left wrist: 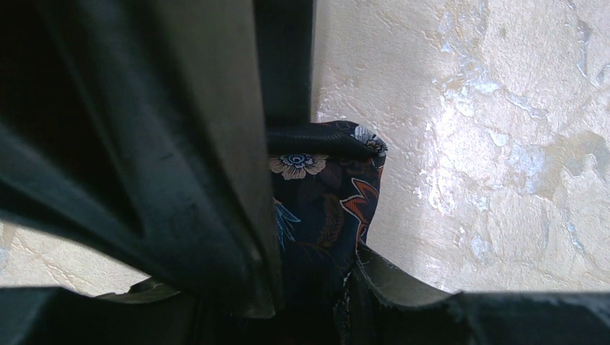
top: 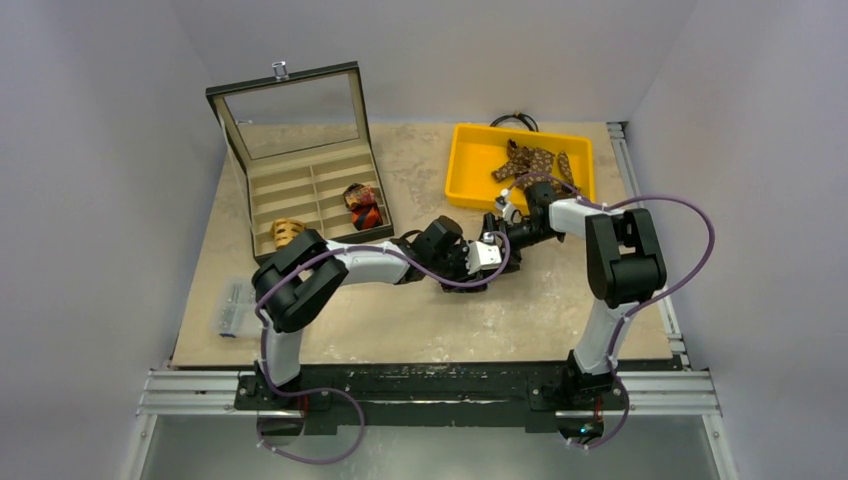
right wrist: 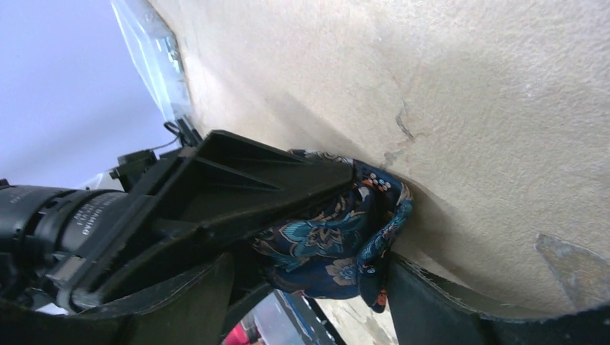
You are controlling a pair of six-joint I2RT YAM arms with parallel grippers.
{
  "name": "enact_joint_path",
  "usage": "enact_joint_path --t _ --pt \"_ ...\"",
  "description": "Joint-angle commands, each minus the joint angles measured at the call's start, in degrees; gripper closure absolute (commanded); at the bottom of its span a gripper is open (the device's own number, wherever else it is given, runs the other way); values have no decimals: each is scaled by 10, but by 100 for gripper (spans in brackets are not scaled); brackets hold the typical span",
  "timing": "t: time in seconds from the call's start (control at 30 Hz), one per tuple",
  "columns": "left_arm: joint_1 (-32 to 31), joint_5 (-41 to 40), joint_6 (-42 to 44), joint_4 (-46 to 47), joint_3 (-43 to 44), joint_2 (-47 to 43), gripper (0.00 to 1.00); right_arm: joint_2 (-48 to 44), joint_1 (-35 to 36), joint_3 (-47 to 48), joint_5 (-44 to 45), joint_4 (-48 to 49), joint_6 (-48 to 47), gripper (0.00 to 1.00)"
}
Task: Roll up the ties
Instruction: Roll the tie at the center of the board, then pick up the tie at the center of the board.
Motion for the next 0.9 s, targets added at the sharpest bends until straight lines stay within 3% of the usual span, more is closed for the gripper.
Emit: enact_joint_path --t 0.0,0.23,0.43,0.53,0.57,0.67,0.77,0.87 --pt "-6 -43 12 -99 -16 51 78 -37 14 0 -23 38 45 23" --pt "-9 -49 14 -102 -14 54 78 -46 32 8 33 18 34 37" --pt "-9 -49 9 -103 -14 53 77 -39 35 14 45 3 12 71" --pt "-9 -41 3 -93 -22 47 63 -32 34 16 53 -2 1 96" --pt "-6 -32 0 -87 -25 42 58 -29 34 17 57 -4 -2 100" --pt "4 1 -10 -41 -49 16 41 -24 34 20 58 -13 -23 100" --pt "24 48 -26 32 -72 -20 12 -19 34 20 60 -19 -44 100" --pt "41 93 -39 73 -82 -43 4 -20 33 18 59 -19 -53 100"
